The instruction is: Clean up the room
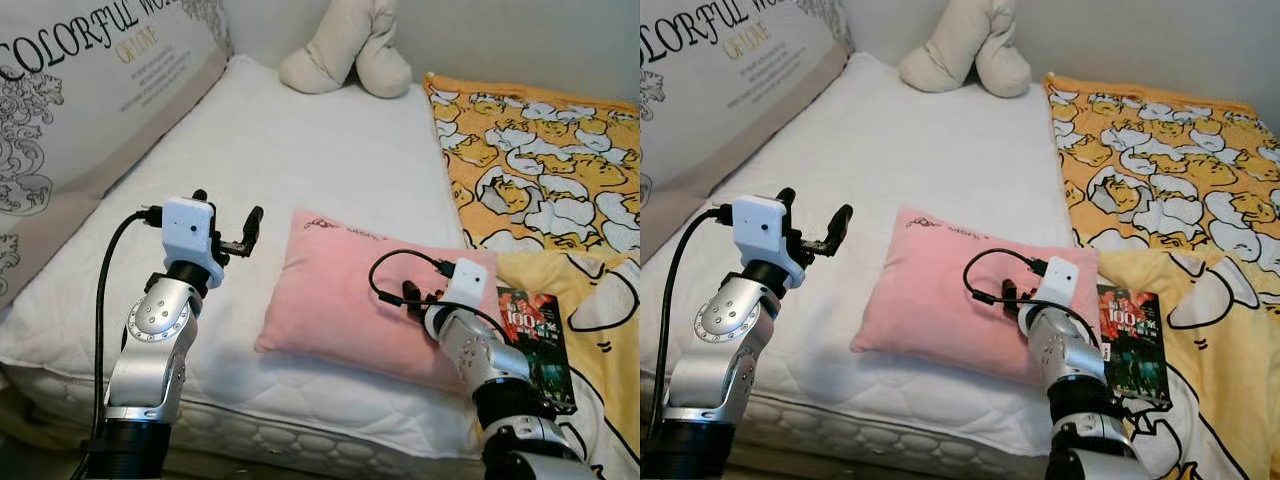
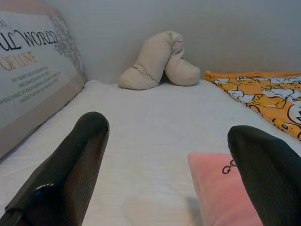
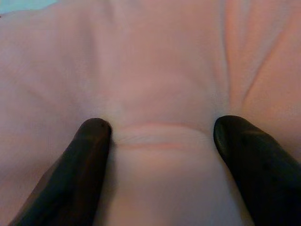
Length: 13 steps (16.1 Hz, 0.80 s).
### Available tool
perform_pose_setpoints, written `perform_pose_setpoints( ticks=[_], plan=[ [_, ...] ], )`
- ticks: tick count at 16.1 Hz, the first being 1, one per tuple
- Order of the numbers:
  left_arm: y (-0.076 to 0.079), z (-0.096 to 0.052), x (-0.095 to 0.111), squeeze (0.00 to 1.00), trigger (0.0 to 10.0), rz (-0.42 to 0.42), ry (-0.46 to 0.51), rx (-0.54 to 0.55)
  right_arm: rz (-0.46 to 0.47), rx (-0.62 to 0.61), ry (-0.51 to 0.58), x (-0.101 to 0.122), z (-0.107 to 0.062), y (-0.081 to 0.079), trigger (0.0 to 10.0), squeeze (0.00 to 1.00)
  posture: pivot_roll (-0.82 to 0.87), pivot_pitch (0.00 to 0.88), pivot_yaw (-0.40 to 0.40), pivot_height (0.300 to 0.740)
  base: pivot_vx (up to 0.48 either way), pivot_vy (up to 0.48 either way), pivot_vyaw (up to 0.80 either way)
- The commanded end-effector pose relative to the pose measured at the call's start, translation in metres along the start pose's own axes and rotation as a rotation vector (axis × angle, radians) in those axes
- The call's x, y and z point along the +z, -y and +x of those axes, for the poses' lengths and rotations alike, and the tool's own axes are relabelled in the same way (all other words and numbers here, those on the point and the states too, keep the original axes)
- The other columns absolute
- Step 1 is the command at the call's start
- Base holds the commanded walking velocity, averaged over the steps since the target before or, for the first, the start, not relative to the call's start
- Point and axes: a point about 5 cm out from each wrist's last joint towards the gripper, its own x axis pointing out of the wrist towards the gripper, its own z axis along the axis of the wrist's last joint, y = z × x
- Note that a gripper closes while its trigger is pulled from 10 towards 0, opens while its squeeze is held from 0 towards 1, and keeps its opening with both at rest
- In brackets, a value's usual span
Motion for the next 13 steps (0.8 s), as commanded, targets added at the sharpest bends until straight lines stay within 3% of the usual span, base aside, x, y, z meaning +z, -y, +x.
perform_pose_setpoints(
  ticks=[1, 5, 13],
  plan=[
    [0.001, 0.0, 0.005, 0.0, 10.0, 0.021, 0.008, -0.005, 0.0, -0.032, -0.097, -0.025, 0.001, 0.006, 0.0, 0.0, 0.18, 0.0, -0.028, 0.74, 0.0, 0.0, 0.0],
    [0.006, 0.009, 0.004, 0.0, 10.0, 0.016, 0.016, 0.004, -0.05, 0.037, -0.104, -0.025, 0.002, -0.005, 0.0, 0.0, 0.16, 0.0, -0.059, 0.74, 0.0, 0.0, 0.0],
    [0.012, 0.014, -0.004, 0.0, 10.0, 0.014, -0.002, -0.021, -0.056, 0.047, -0.095, -0.023, 0.004, 0.003, 0.0, 0.0, 0.13, 0.0, -0.054, 0.74, 0.0, 0.0, 0.0]
  ],
)
